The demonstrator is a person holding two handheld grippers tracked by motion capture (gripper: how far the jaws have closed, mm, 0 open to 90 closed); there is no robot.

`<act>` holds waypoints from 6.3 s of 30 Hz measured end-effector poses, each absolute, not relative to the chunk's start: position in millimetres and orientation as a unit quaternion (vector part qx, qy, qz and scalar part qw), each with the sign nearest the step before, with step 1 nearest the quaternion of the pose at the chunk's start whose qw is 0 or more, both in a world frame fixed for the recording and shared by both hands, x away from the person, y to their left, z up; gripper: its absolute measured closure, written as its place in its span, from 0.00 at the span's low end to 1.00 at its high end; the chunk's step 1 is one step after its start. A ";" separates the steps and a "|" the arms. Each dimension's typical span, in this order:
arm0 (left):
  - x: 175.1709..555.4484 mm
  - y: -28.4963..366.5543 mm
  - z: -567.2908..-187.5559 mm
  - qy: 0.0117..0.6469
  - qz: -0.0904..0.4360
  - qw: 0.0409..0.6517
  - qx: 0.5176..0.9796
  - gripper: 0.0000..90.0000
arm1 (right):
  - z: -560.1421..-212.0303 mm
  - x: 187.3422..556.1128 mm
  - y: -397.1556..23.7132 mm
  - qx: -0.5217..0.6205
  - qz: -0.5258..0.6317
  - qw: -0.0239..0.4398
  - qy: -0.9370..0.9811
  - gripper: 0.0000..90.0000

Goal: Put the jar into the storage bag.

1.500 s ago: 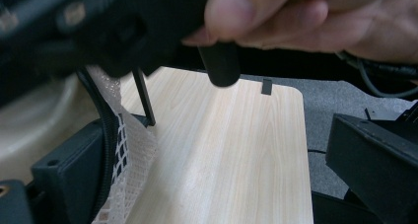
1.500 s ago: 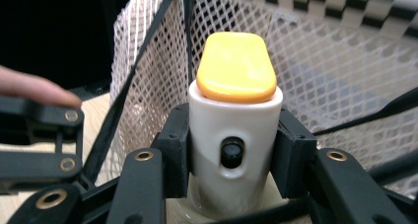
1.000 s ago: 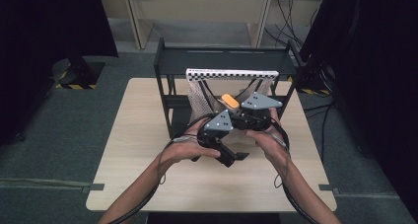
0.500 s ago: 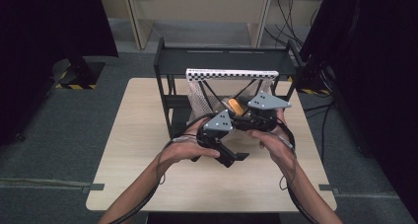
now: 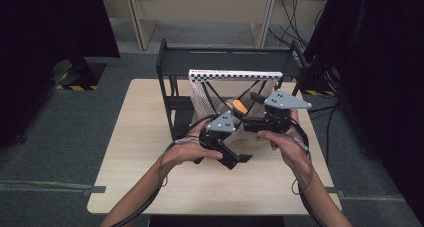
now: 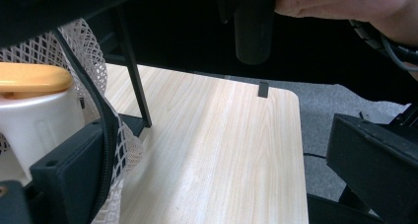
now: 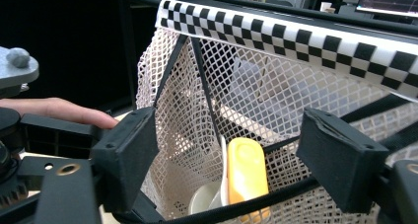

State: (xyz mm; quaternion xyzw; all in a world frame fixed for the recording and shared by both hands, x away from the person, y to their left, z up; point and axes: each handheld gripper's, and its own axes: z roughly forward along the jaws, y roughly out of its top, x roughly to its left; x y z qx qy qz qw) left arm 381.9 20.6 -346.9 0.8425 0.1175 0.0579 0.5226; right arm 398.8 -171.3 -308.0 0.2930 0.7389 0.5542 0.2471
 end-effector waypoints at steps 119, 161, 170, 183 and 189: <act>382.5 20.4 -348.4 0.124 0.058 0.522 0.842 0.01 | -474.5 326.3 -235.4 0.363 0.549 0.187 0.729 0.08; 380.6 21.0 -349.4 0.123 0.062 0.528 0.838 0.01 | -492.9 309.7 -249.5 0.382 0.537 0.180 0.731 0.08; 380.8 21.6 -350.2 0.123 0.061 0.530 0.837 0.01 | -501.9 306.7 -251.8 0.388 0.531 0.174 0.733 0.08; 380.6 21.4 -349.9 0.122 0.063 0.528 0.838 0.01 | -512.6 301.7 -254.9 0.396 0.526 0.163 0.735 0.08; 380.5 21.6 -350.1 0.122 0.063 0.528 0.838 0.01 | -515.7 298.2 -256.1 0.399 0.525 0.160 0.735 0.08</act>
